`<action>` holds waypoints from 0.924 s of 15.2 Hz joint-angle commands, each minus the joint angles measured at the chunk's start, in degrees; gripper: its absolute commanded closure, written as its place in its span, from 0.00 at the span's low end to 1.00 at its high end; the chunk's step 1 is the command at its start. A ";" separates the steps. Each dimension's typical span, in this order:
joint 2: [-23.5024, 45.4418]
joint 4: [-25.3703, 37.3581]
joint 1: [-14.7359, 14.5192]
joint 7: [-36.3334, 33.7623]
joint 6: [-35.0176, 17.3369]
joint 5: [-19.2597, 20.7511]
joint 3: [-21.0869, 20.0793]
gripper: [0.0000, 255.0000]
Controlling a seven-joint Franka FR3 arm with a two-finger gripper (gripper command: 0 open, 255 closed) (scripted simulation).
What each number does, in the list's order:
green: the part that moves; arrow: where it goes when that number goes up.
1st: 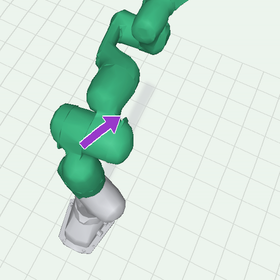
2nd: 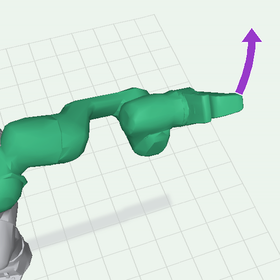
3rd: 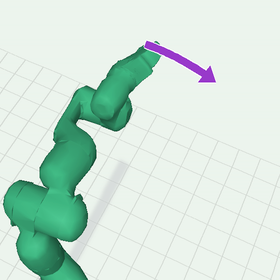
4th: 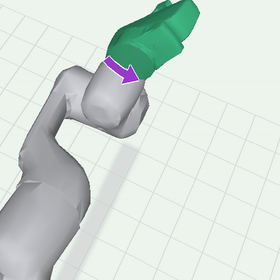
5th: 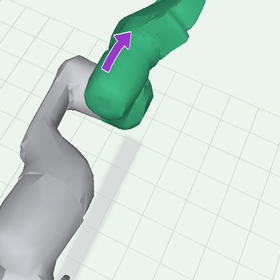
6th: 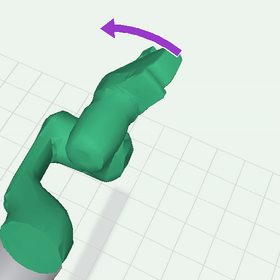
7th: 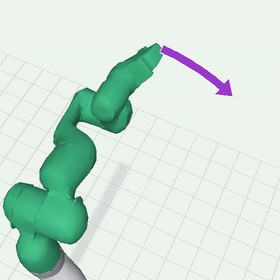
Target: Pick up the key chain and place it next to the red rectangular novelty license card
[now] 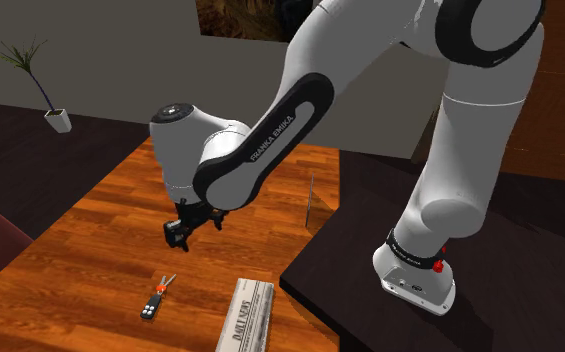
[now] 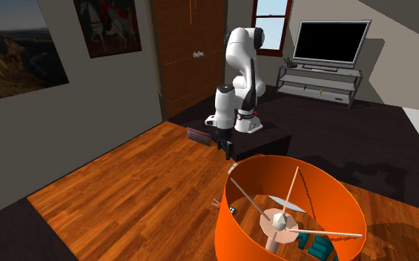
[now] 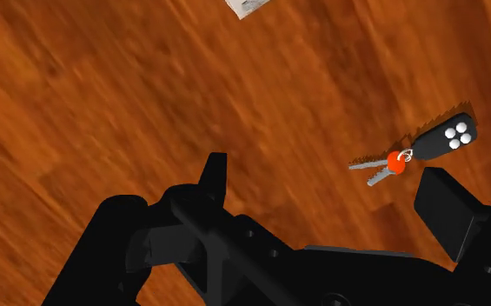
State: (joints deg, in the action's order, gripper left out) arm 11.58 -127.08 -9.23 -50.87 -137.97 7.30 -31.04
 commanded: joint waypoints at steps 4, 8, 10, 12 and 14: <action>11.56 8.34 -5.75 -7.73 -1.50 8.54 2.67 0.00; 20.43 16.73 -10.95 -11.65 -1.22 12.94 5.38 0.00; 24.81 21.40 -13.45 -12.98 -0.74 14.49 6.60 0.00; 29.22 26.42 -15.87 -13.93 -0.02 15.67 7.71 0.00; 33.72 31.87 -18.23 -14.54 0.95 16.53 8.69 0.00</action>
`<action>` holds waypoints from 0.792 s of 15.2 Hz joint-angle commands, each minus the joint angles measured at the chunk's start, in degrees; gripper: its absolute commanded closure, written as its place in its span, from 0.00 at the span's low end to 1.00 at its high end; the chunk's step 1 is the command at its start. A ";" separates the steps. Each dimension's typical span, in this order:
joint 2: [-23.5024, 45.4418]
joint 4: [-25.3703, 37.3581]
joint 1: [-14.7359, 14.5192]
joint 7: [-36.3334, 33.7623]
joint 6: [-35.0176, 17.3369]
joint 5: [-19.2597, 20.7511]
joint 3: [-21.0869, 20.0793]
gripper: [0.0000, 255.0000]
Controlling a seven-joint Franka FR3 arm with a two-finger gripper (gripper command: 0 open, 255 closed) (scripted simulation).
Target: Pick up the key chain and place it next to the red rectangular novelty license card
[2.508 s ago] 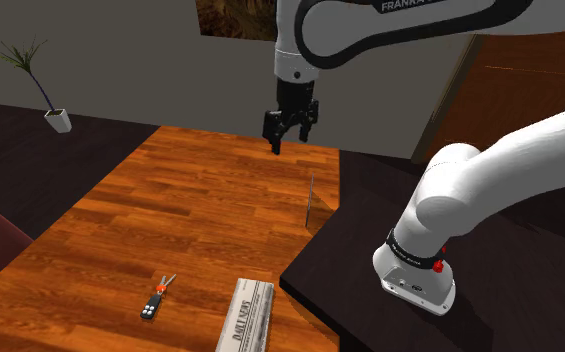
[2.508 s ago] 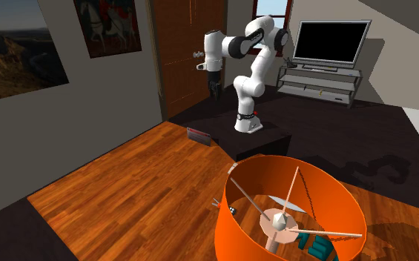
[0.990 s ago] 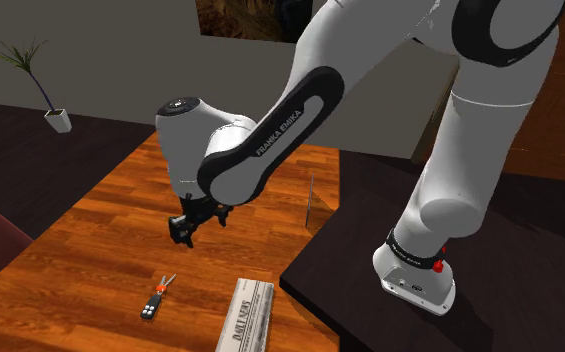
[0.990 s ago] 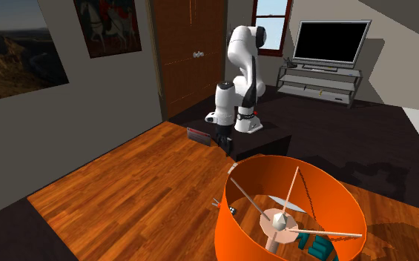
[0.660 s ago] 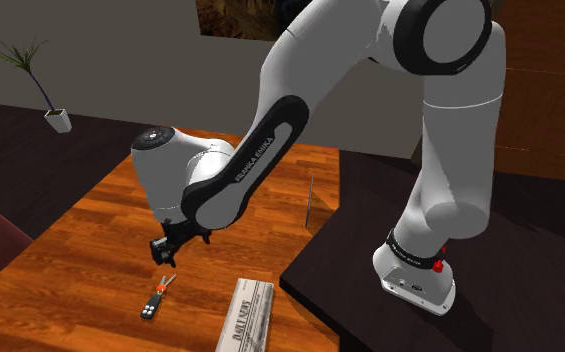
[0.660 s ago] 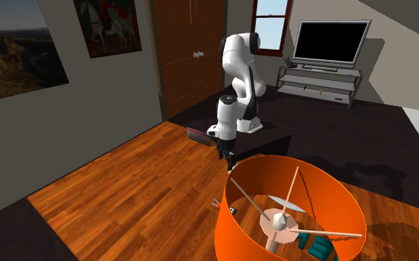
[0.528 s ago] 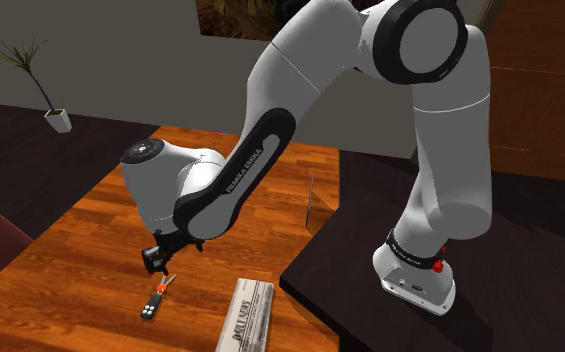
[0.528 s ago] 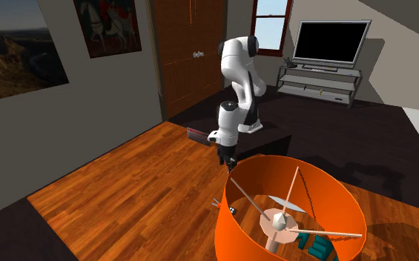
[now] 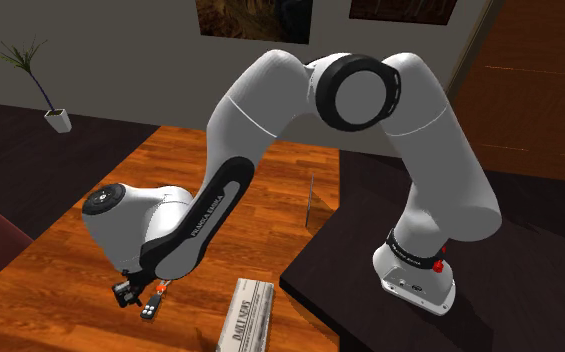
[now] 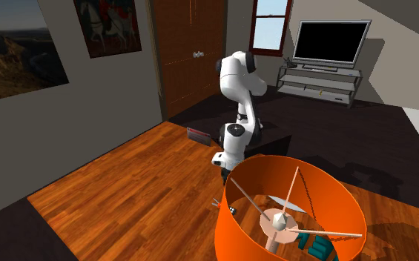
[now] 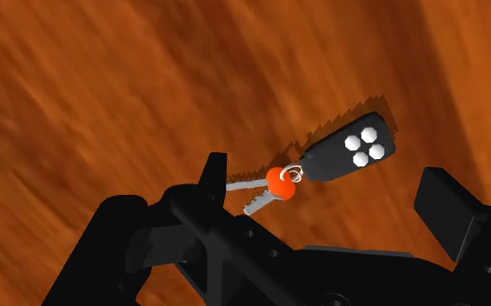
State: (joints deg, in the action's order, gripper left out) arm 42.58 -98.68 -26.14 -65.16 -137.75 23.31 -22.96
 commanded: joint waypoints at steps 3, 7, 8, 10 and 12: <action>8.17 10.49 -4.00 -0.55 2.24 1.18 1.61 0.00; 10.61 11.58 -4.58 -0.81 0.84 1.80 2.37 0.00; 11.23 11.89 -4.73 -0.87 0.50 1.94 2.56 0.00; 12.88 12.76 -5.10 -1.00 -0.32 2.30 3.03 0.00; 12.88 12.76 -5.10 -1.00 -0.32 2.30 3.03 0.00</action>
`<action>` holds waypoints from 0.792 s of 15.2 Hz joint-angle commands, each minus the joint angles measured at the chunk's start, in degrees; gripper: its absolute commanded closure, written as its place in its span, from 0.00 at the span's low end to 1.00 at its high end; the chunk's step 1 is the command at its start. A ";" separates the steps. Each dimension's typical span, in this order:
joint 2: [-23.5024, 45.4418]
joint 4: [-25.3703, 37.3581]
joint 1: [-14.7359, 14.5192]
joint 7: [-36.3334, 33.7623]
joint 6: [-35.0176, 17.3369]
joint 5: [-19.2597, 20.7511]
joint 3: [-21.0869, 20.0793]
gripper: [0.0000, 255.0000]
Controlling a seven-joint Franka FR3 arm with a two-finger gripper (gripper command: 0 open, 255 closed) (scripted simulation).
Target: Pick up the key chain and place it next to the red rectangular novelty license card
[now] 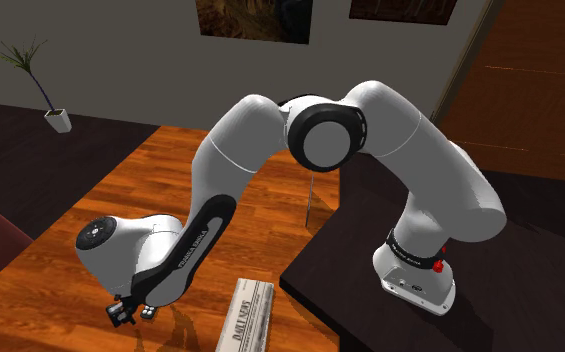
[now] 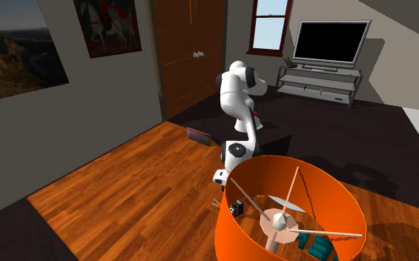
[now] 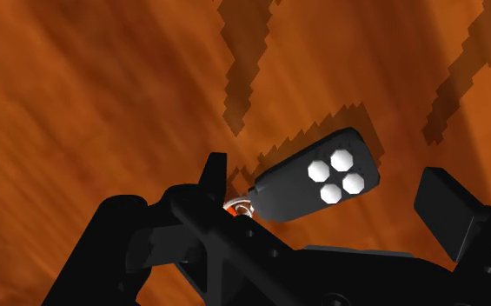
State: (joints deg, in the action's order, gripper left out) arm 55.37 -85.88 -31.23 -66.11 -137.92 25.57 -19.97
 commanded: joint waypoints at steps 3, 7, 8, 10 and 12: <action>0.08 -0.04 -0.02 -0.04 -0.15 0.05 0.04 0.00; 0.08 -0.03 -0.02 -0.04 -0.14 0.04 0.04 1.00; 0.08 -0.03 -0.02 -0.04 -0.14 0.04 0.04 1.00; 0.08 -0.04 -0.02 -0.04 -0.14 0.04 0.04 1.00; 0.08 -0.03 -0.02 -0.04 -0.14 0.04 0.04 1.00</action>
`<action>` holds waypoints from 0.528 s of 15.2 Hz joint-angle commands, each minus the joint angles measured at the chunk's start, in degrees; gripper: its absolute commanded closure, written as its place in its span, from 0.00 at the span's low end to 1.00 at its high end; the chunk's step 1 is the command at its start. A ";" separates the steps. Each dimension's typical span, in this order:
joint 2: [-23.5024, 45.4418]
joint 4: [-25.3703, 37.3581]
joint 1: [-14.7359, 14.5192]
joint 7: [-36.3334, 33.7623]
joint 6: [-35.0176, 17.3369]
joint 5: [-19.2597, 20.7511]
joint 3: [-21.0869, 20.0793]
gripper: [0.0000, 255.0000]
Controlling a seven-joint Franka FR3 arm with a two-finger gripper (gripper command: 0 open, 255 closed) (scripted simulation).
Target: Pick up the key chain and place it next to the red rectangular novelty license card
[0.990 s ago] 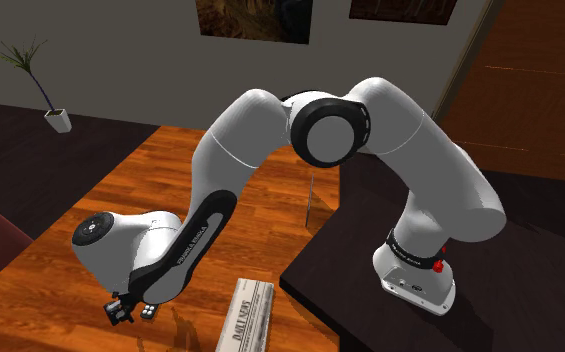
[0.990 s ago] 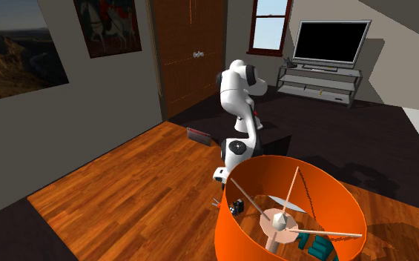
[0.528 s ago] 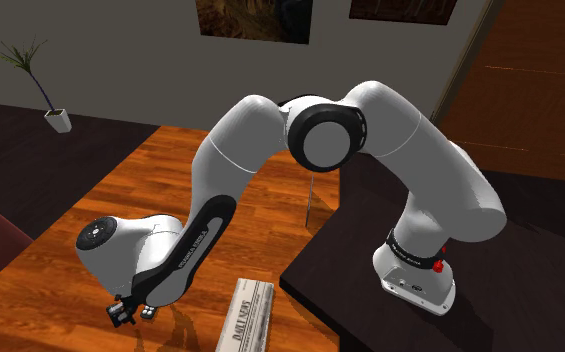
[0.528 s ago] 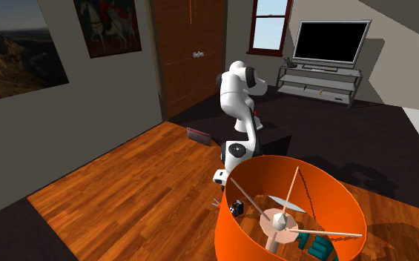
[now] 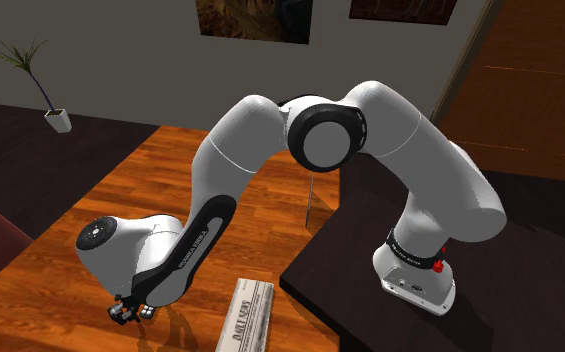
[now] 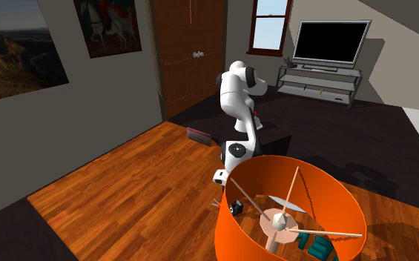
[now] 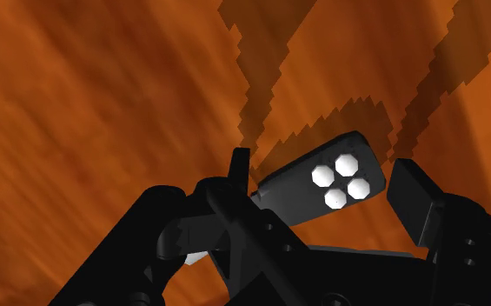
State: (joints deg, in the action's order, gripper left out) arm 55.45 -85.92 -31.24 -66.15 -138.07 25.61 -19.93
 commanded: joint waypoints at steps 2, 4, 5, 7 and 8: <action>0.00 0.00 0.00 0.00 0.00 0.00 0.00 1.00; 0.00 0.00 0.00 0.00 0.00 0.00 0.00 1.00; -0.63 -0.32 0.15 0.05 0.32 -0.13 -0.18 1.00; -1.86 -0.90 0.44 0.18 1.00 -0.42 -0.55 1.00; -2.46 -1.17 0.58 0.25 1.35 -0.57 -0.74 1.00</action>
State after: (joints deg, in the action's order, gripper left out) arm 53.41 -87.05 -30.74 -65.98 -137.11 25.18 -20.51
